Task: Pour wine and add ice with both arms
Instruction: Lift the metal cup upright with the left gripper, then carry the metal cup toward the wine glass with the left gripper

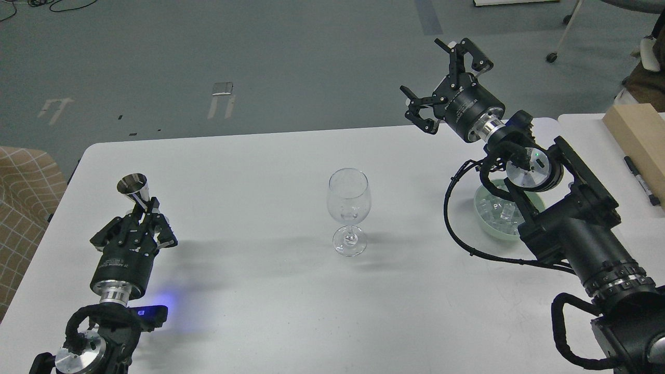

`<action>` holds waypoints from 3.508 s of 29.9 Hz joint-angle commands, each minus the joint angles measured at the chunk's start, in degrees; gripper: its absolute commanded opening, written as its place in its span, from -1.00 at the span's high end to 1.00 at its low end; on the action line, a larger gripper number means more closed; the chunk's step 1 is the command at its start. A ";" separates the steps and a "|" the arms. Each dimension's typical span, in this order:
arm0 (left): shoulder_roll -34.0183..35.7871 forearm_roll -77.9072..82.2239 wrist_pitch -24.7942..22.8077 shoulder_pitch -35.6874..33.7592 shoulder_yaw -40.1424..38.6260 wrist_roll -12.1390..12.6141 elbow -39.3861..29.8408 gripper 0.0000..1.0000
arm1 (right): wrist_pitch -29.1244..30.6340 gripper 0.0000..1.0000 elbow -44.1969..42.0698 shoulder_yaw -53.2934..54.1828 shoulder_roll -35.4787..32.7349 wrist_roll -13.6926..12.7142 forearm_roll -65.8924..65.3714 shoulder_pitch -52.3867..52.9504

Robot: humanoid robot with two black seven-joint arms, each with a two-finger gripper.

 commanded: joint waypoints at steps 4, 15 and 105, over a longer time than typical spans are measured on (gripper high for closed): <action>2.06 1.26 -0.01 -1.57 3.76 -0.11 -1.08 0.83 | 0.01 -1.00 0.00 0.04 0.01 0.00 0.00 0.01; 2.77 5.13 -0.01 -3.07 6.23 -0.19 -2.31 0.91 | 0.01 -1.00 0.09 -0.05 0.01 0.00 0.00 -0.08; 10.68 14.27 0.08 -19.85 24.77 0.95 -6.44 0.93 | 0.09 -1.00 0.70 0.30 -1.22 0.00 0.18 -4.65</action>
